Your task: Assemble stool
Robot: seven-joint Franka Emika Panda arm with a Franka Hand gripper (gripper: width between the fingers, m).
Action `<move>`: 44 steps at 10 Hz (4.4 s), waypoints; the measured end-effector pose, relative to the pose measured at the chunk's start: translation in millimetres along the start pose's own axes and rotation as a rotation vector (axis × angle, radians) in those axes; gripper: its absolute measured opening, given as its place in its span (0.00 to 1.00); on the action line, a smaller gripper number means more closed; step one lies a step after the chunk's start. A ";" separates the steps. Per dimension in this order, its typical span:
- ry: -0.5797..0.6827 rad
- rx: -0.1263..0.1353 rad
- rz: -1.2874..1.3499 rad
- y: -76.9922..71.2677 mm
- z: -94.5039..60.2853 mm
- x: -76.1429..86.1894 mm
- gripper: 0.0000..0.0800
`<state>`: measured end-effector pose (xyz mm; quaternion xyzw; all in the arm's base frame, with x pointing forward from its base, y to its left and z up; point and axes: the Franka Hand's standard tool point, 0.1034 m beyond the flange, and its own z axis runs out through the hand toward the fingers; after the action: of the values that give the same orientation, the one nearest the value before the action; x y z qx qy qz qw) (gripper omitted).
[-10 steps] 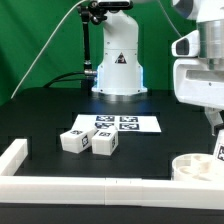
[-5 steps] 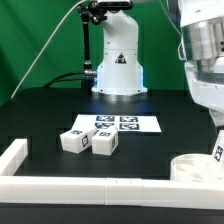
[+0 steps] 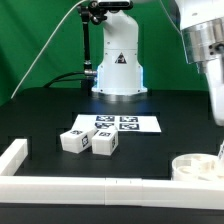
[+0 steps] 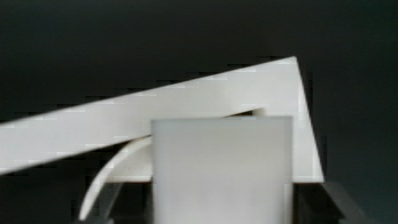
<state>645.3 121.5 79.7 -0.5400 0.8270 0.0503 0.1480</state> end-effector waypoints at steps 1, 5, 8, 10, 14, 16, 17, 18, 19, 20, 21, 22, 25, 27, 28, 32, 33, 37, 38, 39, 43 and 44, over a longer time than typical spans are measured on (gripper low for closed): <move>-0.015 0.023 0.130 0.3 -0.1 1.6 0.43; -0.071 0.068 0.344 5.2 1.6 -4.7 0.43; -0.084 0.070 0.368 5.3 1.6 -4.4 0.43; -0.081 0.064 0.343 6.1 1.7 -4.4 0.68; -0.079 0.045 0.069 -9.5 -29.0 13.9 0.81; -0.082 0.031 0.069 -11.1 -30.4 15.9 0.81; -0.082 0.030 0.069 -10.5 -29.9 15.6 0.81; -0.082 0.030 0.069 -10.6 -29.8 16.0 0.81; -0.076 0.025 0.039 -9.5 -28.7 15.6 0.81; -0.057 0.016 -0.050 -7.9 -25.6 16.4 0.81; -0.045 0.020 -0.163 -11.3 -26.1 26.1 0.81; -0.031 0.027 -0.213 -12.8 -25.2 39.3 0.81; 0.004 0.031 -0.384 -24.4 -30.0 71.1 0.81; 0.008 0.034 -0.391 -26.0 -30.7 73.5 0.81; 0.009 0.034 -0.425 -26.3 -30.8 74.0 0.81; 0.087 -0.032 -0.910 -26.9 -28.6 77.8 0.81; 0.099 -0.041 -1.084 -30.4 -30.4 83.1 0.81; 0.101 -0.061 -1.407 -35.1 -32.9 92.1 0.81; 0.100 -0.065 -1.482 -35.4 -33.1 92.8 0.81; 0.108 -0.068 -1.567 -36.2 -32.7 94.4 0.81; 0.163 -0.101 -1.605 -35.7 -35.9 158.2 0.81; 0.172 -0.110 -1.610 -36.1 -37.3 178.1 0.81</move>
Offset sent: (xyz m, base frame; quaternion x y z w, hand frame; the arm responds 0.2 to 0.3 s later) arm -0.0141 0.0029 -0.0034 0.0055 0.0171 0.2580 0.9660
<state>604.6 -58.9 64.7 -0.9780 0.1898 -0.0726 0.0480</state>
